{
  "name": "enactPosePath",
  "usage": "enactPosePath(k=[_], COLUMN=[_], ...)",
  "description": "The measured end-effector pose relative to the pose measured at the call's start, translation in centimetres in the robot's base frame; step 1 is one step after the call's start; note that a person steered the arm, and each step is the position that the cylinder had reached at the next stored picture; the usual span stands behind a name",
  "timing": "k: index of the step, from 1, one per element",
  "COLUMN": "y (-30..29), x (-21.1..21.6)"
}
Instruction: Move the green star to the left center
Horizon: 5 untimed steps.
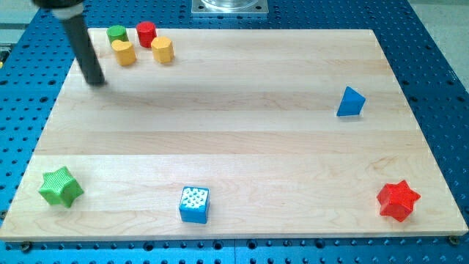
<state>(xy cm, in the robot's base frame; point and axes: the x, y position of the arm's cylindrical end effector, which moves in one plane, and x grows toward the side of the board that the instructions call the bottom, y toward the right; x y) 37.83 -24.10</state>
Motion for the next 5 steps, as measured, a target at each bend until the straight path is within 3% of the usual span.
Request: enactPosePath(k=[1, 4, 5], y=[3.3, 6.3, 4.4], x=[10.7, 20.4, 23.4])
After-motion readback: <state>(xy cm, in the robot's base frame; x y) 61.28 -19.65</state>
